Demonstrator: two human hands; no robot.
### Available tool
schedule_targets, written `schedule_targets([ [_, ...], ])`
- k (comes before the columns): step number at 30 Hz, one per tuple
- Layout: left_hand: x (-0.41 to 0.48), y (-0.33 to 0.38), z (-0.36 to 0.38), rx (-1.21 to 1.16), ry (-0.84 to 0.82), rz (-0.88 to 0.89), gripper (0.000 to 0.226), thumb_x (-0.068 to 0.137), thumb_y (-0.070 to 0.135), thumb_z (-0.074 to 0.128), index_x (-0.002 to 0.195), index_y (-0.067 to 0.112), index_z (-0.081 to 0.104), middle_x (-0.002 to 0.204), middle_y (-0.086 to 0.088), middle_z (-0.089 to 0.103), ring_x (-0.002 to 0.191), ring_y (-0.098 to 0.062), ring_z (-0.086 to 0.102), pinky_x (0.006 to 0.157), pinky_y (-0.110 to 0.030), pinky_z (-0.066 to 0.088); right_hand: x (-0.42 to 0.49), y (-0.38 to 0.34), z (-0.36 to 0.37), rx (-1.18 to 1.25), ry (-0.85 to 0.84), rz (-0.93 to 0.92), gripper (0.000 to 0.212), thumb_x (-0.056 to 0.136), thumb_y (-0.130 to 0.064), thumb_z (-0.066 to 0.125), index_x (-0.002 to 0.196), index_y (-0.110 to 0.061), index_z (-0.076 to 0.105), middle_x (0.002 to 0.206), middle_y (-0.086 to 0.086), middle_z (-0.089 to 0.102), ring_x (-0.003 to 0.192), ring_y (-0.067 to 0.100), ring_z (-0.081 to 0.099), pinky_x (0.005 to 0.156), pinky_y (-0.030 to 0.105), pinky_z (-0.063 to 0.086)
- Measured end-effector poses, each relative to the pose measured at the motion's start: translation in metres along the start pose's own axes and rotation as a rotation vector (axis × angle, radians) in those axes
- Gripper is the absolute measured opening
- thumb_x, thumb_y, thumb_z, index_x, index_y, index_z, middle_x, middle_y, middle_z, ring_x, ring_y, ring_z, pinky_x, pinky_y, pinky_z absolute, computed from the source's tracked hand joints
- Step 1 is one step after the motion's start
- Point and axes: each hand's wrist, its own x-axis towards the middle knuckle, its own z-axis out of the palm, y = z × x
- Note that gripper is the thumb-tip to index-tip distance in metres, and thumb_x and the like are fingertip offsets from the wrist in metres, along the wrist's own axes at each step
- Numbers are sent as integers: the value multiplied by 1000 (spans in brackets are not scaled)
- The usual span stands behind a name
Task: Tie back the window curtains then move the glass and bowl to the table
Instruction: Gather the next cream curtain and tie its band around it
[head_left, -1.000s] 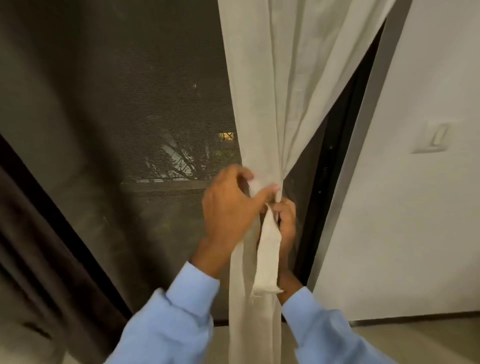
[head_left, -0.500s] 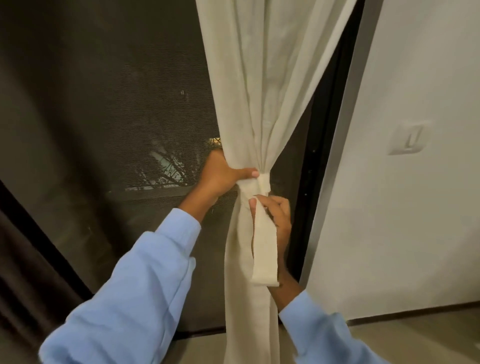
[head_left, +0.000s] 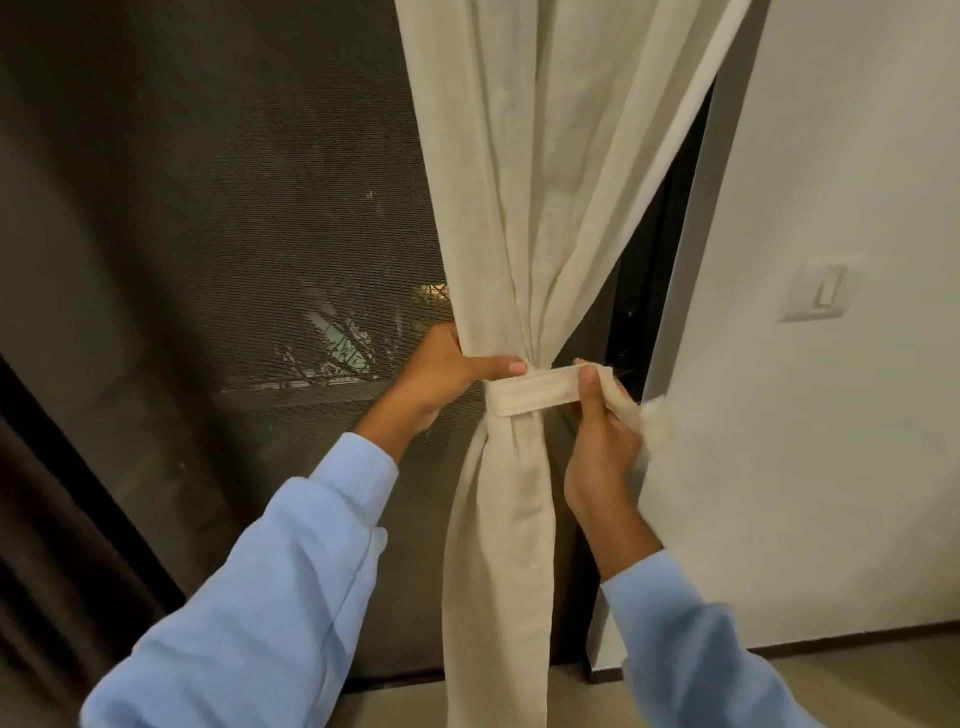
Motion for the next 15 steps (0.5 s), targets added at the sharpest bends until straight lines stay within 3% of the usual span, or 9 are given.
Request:
schedule_targets([
  [1, -1, -1, 0, -30, -21, -3, 41, 66, 3, 82, 101, 20, 67, 102, 5, 72, 99, -11, 68, 83, -23, 54, 4, 3, 0, 51, 18, 90, 58, 76, -47, 75, 123, -15, 65, 112, 0, 72, 108, 14, 67, 102, 40, 50],
  [3, -4, -2, 0, -81, -84, -3, 39, 71, 0, 77, 103, 19, 66, 102, 6, 72, 101, -11, 67, 82, -21, 53, 7, 7, 0, 107, 1, 281, 48, 86, -40, 70, 125, -13, 63, 109, 3, 73, 97, 14, 71, 93, 38, 56],
  [6, -11, -6, -3, -45, -224, -16, 43, 73, -7, 72, 108, 16, 63, 102, 7, 72, 103, -10, 66, 86, -21, 52, 7, 13, 7, -34, -71, 397, 30, 95, -42, 60, 107, -17, 70, 96, 6, 76, 89, 22, 73, 77, 38, 59],
  [9, -12, -10, -12, 54, -340, -36, 54, 65, -13, 70, 108, 17, 58, 105, 5, 69, 102, -8, 64, 87, -21, 51, 8, 17, 12, -126, -83, 436, 34, 89, -48, 61, 97, -17, 70, 97, 11, 73, 91, 28, 69, 83, 45, 57],
  [11, -13, -7, -15, 114, -361, -28, 52, 69, -15, 63, 107, 20, 56, 106, 4, 65, 99, -4, 62, 87, -18, 50, 10, 14, 14, -130, -99, 482, 26, 97, -34, 54, 93, -13, 68, 90, 13, 68, 84, 26, 66, 79, 40, 56],
  [13, -12, -5, -11, 185, -345, 15, 54, 78, -21, 59, 107, 23, 53, 106, 5, 62, 93, 5, 62, 84, -13, 50, 12, 8, 19, -138, -112, 580, 32, 104, -19, 40, 84, -8, 62, 77, 11, 61, 70, 21, 59, 60, 28, 53],
  [15, -10, -6, -7, 262, -310, 66, 54, 80, -17, 61, 107, 29, 49, 104, 12, 58, 89, 13, 59, 80, -9, 48, 13, 3, 23, -144, -146, 637, 34, 106, -13, 32, 84, -5, 58, 75, 8, 55, 66, 18, 52, 56, 27, 49],
])
